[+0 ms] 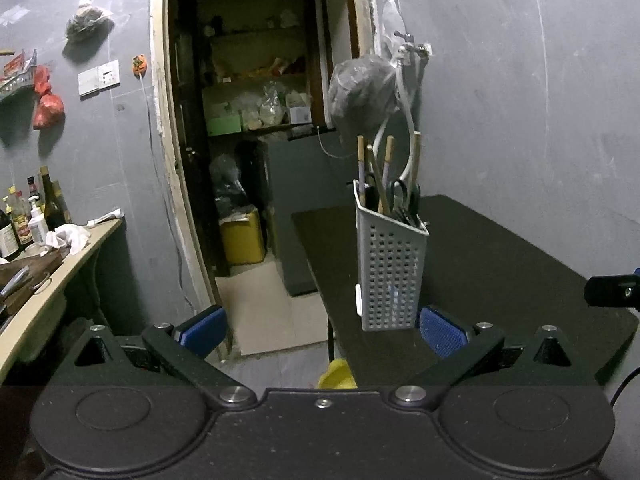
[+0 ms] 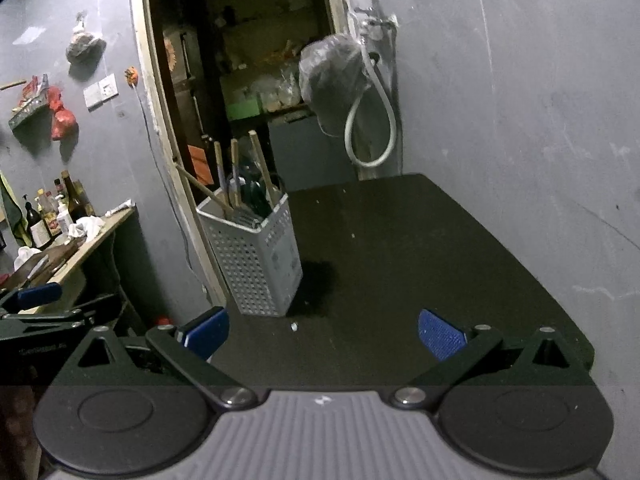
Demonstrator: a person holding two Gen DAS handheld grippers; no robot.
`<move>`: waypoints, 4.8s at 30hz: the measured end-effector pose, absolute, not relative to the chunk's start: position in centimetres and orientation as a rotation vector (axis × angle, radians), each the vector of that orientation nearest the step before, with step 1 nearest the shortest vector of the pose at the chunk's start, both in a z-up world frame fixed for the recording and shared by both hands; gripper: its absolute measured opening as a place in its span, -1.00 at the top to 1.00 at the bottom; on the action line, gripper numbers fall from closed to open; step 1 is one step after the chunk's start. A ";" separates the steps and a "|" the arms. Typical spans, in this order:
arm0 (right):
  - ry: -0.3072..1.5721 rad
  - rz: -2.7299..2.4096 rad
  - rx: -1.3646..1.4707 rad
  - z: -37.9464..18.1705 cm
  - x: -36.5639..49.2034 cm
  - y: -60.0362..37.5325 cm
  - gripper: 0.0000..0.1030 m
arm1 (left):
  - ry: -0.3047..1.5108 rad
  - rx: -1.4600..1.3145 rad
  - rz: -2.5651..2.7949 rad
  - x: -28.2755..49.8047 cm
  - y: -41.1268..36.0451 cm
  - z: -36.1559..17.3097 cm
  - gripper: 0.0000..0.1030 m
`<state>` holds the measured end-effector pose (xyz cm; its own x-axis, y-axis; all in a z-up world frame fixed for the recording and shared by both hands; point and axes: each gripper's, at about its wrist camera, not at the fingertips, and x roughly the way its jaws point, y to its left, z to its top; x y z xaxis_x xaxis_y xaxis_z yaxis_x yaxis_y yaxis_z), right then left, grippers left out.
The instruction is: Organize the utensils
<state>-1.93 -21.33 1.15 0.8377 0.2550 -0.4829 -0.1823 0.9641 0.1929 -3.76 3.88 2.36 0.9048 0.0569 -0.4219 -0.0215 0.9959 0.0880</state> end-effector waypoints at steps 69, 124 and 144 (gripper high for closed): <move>0.589 0.251 0.105 0.2 -2.1 -22.5 -1.00 | 0.455 0.106 0.031 -4.8 2.6 2.1 -0.99; 0.613 0.230 0.117 -0.2 0.1 -23.0 -1.00 | 0.464 0.112 0.001 -2.6 2.6 1.1 -0.99; 0.647 0.226 0.123 -0.8 1.5 -22.9 -1.00 | 0.503 0.117 -0.010 -0.7 2.6 0.6 -0.99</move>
<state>1.52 -22.92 -0.79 0.7743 0.2466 -0.5828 -0.1699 0.9682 0.1839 -0.71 2.55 0.56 0.8760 0.0192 -0.4819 0.0382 0.9933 0.1089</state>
